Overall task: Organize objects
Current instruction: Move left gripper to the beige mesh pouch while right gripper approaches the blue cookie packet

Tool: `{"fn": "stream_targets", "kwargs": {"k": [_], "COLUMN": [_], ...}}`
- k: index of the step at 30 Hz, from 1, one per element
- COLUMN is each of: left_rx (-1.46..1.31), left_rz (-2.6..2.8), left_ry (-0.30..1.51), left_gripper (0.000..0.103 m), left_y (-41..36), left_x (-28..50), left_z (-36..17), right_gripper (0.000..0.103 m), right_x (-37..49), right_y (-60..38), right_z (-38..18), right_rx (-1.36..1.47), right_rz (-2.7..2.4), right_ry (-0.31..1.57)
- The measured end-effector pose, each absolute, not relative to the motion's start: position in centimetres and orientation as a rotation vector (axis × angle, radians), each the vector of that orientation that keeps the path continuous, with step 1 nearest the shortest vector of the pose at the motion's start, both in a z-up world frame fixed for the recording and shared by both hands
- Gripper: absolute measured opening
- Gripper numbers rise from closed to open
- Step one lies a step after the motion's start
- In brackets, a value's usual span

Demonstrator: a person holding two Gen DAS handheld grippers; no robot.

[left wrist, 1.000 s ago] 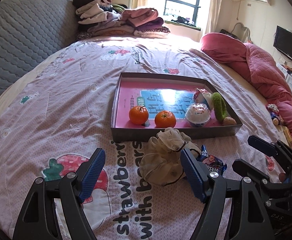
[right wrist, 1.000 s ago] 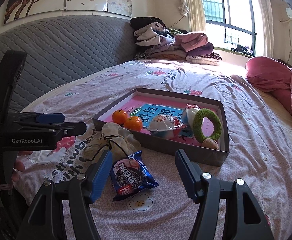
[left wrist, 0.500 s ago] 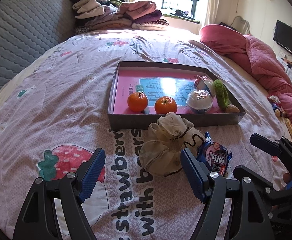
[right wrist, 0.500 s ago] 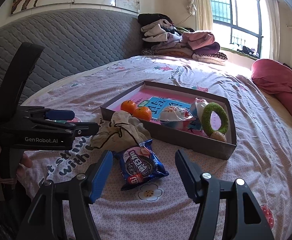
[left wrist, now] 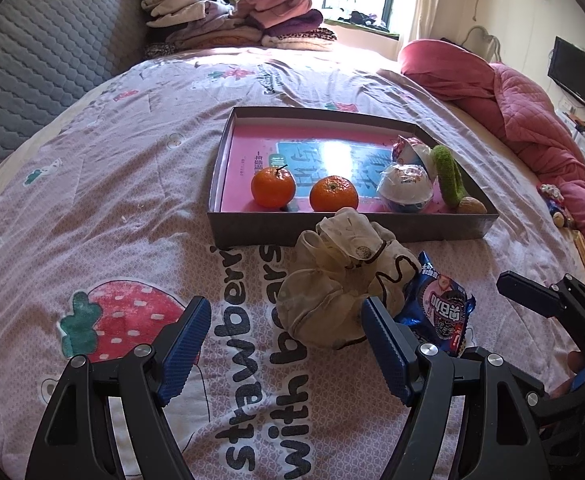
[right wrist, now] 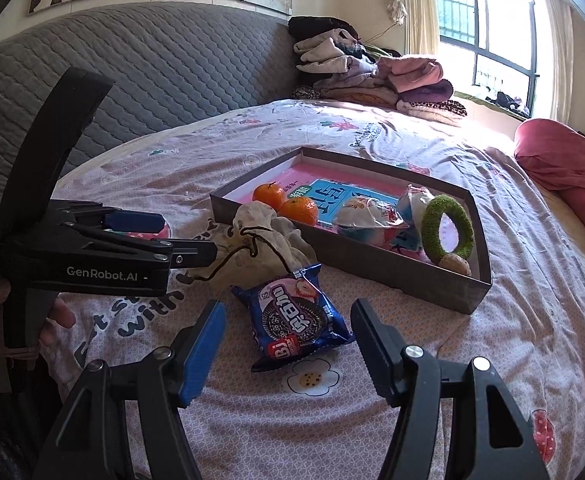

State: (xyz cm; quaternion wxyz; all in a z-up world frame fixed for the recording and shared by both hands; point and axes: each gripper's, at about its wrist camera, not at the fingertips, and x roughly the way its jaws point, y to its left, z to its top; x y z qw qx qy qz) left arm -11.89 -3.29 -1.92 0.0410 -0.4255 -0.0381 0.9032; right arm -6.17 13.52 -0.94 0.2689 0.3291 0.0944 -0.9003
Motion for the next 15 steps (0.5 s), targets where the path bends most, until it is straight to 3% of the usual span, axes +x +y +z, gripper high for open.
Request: {"fn": "stream_targets", "kwargs": {"k": [15], "left_rx": [-1.332], "left_rz": [2.734], "left_ry": [-0.099], "left_gripper": [0.079], "left_y": [-2.5], "left_x": [-13.4], "left_z": [-2.8], "right_gripper": [0.065], "right_x": [-7.2], "right_y": [13.2], "right_z": [-2.3], "right_rx": [0.948], "right_rz": [-2.388], "right_ry": [0.260]}}
